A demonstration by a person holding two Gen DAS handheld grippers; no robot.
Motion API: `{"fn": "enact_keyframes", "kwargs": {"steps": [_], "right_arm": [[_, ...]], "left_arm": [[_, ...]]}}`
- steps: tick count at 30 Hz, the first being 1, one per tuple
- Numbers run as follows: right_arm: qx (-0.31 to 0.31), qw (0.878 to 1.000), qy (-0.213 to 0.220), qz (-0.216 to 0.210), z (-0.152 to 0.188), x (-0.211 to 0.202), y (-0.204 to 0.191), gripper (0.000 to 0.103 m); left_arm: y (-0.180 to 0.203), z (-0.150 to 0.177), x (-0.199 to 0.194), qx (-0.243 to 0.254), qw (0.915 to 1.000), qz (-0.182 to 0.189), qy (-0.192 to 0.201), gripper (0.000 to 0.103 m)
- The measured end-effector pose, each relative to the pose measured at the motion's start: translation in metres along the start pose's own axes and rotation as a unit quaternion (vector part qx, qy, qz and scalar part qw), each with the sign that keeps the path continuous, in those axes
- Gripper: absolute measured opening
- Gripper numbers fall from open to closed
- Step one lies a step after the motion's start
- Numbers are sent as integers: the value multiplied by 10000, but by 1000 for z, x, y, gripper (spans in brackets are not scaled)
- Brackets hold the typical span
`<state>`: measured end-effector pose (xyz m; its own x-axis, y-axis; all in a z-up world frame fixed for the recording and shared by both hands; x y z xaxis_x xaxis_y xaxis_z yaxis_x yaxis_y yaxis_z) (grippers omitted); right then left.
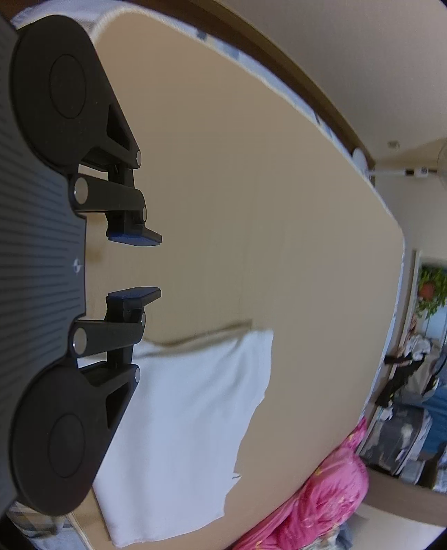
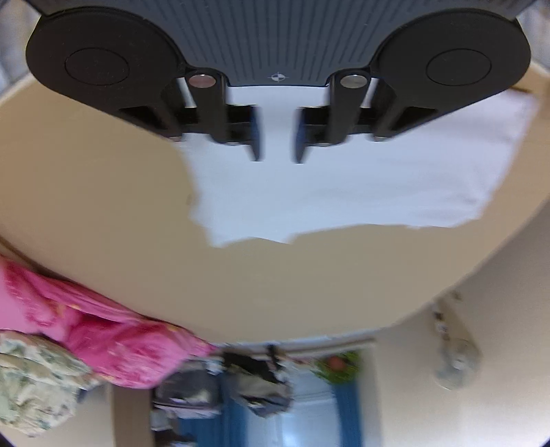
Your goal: Fold small clothes
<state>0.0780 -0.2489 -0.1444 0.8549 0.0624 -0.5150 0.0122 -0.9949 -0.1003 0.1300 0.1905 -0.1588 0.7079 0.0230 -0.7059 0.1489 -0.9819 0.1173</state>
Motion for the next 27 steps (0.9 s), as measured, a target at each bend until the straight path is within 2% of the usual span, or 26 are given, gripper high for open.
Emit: {"fn": "enact_keyframes", "kwargs": {"steps": [4,8,13,15,17,18,20,23,25,26,27], "right_arm": [[-21,9984,108,-547,6,-1,-63,7],[-402,9932,-119,-1085,28,14,-138,8],[-982,9789,-463,-1731,62,32,-226,16],[-1291,9726,-462,-1879,72,33,-251,35],[-1704,9640,-463,-1989,82,34,-273,45],[-1891,9601,-474,-2007,86,33,-278,46],[-2269,9515,-585,-1995,96,36,-289,46],[-2732,9428,-770,-1749,108,47,-297,44],[-2864,9399,-794,-1681,109,51,-299,36],[-2941,9386,-770,-1632,109,53,-301,21],[-2967,9378,-797,-1617,106,58,-301,12]], "left_arm": [[-20,1,-25,19,9997,-59,256,29],[-40,4,-31,-48,9995,-148,262,29],[-54,0,-30,-362,9989,-177,242,28],[-55,-2,-30,-415,9987,-149,255,28],[-56,-2,-29,-410,9987,-124,262,28],[-56,-3,-28,-401,9988,-121,258,28],[-57,-3,-27,-404,9988,-126,244,28],[-60,-2,-26,-477,9985,-128,229,28],[-63,-2,-27,-521,9983,-133,233,28],[-64,-2,-27,-542,9982,-132,235,28],[-64,-2,-27,-565,9980,-129,238,28]]}}
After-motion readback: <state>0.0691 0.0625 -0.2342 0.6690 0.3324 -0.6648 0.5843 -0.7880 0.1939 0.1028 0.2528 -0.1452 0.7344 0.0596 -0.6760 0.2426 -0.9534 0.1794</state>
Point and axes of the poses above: each gripper's, at about its wrist camera, not at the fingertips, and x roughly the way its jaws point, y to its right, z to its underside, the point moved 4 cm from there along x, roughly the way its jaws point, and after that the axes turned 7 degrees about y, right-handed, at the moved point
